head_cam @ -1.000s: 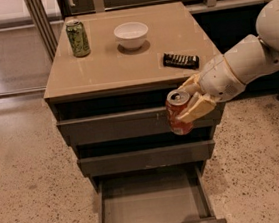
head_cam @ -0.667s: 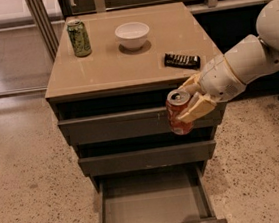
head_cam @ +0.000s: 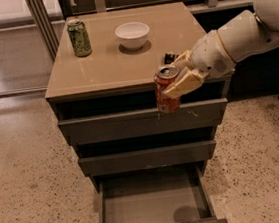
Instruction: Pick coke can from bottom drawer and place on counter
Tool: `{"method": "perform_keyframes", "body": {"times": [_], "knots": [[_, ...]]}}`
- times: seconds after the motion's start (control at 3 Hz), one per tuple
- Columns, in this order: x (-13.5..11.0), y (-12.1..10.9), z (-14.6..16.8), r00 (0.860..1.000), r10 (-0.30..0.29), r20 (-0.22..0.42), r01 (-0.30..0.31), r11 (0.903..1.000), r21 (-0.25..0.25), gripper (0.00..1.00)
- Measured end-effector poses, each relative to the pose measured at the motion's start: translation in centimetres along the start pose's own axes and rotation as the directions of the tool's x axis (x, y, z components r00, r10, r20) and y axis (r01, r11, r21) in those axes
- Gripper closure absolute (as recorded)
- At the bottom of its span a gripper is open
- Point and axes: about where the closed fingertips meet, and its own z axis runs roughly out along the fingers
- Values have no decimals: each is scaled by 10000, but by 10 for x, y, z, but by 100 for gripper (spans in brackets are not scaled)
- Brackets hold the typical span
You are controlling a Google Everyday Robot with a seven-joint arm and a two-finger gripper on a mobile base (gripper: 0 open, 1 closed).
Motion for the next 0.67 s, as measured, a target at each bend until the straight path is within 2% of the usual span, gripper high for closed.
{"method": "perform_keyframes", "body": {"times": [0.33, 0.67], "knots": [[-44, -36, -3, 9984, 264, 495, -285, 9987, 429, 100], [-43, -36, -3, 9984, 265, 492, -286, 9987, 424, 100]]}}
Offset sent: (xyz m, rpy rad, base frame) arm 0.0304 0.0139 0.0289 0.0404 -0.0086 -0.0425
